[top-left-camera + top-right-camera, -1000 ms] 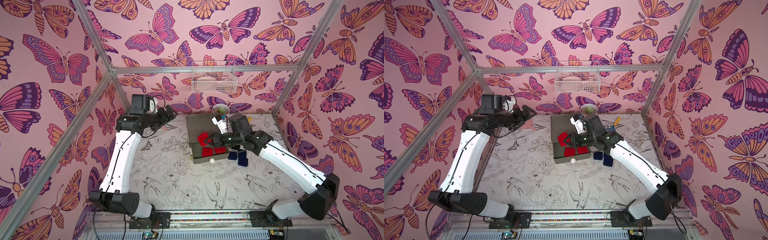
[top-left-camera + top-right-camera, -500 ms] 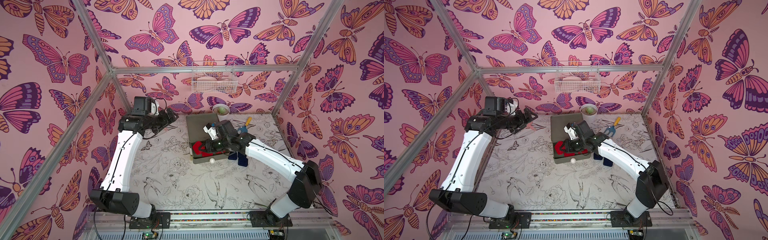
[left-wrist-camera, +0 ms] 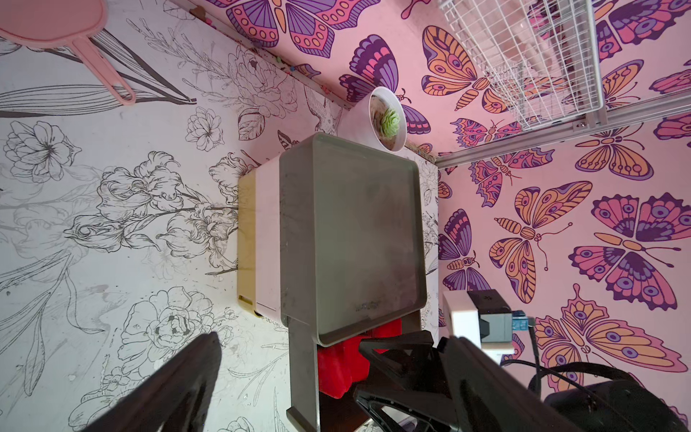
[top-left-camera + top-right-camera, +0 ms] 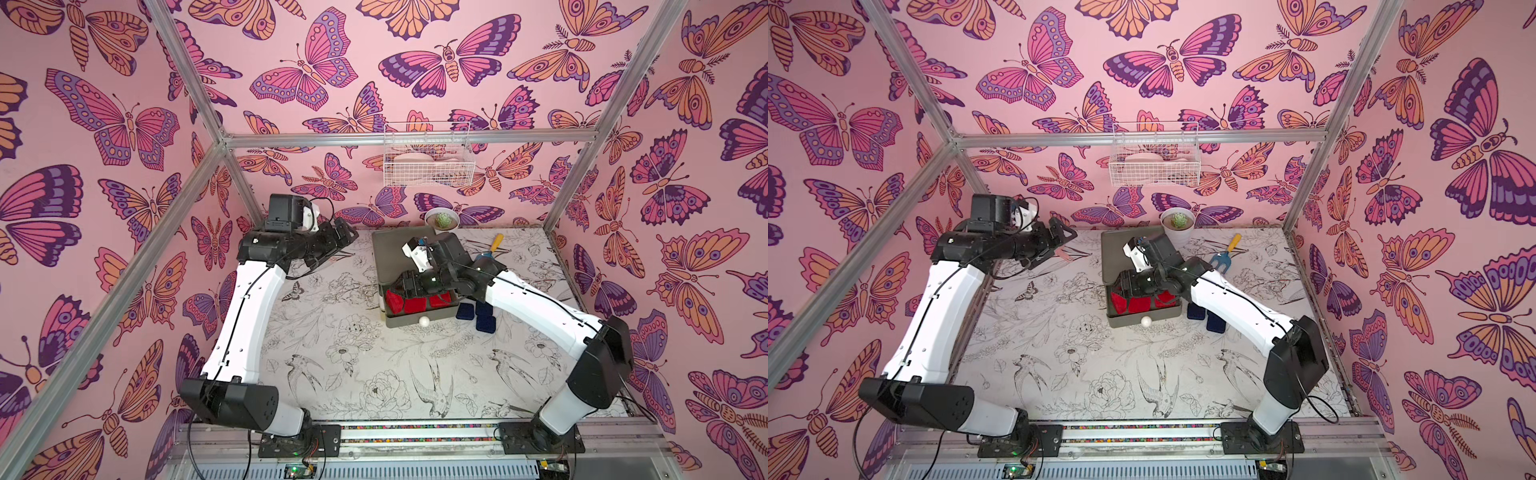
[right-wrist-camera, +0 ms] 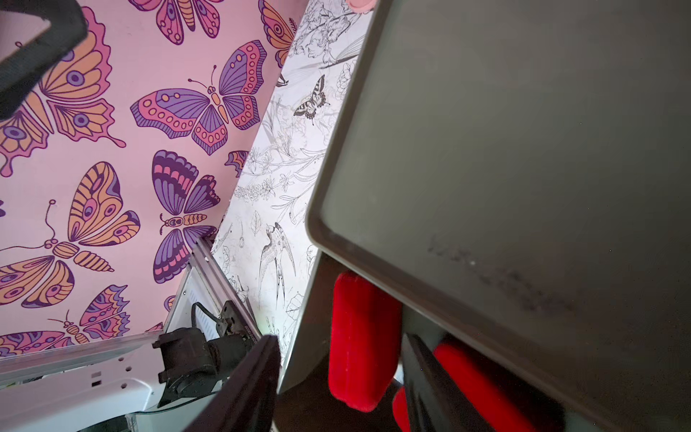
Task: Place the brooch boxes into the drawer by color
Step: Place the brooch box in the drawer, then adjust the brooch box in the drawer.
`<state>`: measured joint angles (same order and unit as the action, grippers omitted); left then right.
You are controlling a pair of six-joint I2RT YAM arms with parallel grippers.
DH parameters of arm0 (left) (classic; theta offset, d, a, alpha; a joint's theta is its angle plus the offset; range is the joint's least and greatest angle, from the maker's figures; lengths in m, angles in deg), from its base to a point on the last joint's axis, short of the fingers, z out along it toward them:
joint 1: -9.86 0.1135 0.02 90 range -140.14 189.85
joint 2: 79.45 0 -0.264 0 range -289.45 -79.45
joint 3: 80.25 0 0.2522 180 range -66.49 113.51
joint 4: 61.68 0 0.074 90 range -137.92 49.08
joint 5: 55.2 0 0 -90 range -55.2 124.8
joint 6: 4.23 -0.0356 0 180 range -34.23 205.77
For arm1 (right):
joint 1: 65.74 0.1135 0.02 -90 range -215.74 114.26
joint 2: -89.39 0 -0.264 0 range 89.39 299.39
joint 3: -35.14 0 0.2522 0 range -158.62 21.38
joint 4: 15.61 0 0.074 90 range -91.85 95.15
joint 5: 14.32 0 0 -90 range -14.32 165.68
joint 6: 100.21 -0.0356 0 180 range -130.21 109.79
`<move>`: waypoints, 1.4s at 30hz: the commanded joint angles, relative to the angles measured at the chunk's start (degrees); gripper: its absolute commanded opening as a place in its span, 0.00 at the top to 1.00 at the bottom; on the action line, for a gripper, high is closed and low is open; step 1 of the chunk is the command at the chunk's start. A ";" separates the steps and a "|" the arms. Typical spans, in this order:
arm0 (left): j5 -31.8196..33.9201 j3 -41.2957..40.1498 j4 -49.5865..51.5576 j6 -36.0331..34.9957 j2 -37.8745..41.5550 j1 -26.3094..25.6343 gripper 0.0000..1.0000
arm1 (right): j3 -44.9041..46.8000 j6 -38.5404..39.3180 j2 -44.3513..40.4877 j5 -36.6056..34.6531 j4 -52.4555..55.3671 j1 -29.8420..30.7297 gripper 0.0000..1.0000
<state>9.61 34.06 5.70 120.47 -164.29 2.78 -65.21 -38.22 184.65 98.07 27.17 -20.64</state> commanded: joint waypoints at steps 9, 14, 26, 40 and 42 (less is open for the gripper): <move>-1.36 -0.63 -0.43 -1.24 0.55 0.39 0.00 | -3.98 7.34 -2.02 -2.99 11.20 0.25 0.88; -1.44 -0.53 -0.42 -1.07 0.42 0.39 0.00 | -3.33 6.12 -0.83 -1.65 9.91 0.71 1.00; -1.37 -1.13 -0.38 -1.29 0.72 0.37 0.00 | -4.00 5.80 2.24 -1.42 9.79 1.13 1.00; -1.05 -2.55 -0.33 -1.56 1.17 0.41 0.00 | -7.85 9.08 5.29 -8.77 17.59 0.87 1.00; -1.08 -2.62 -0.28 -1.51 1.25 0.36 0.00 | -7.81 8.81 4.18 -8.76 16.08 0.87 0.94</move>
<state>9.07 32.36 5.72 120.25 -164.29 2.78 -71.51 -30.28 189.85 91.16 42.82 -19.90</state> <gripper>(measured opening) 0.997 0.059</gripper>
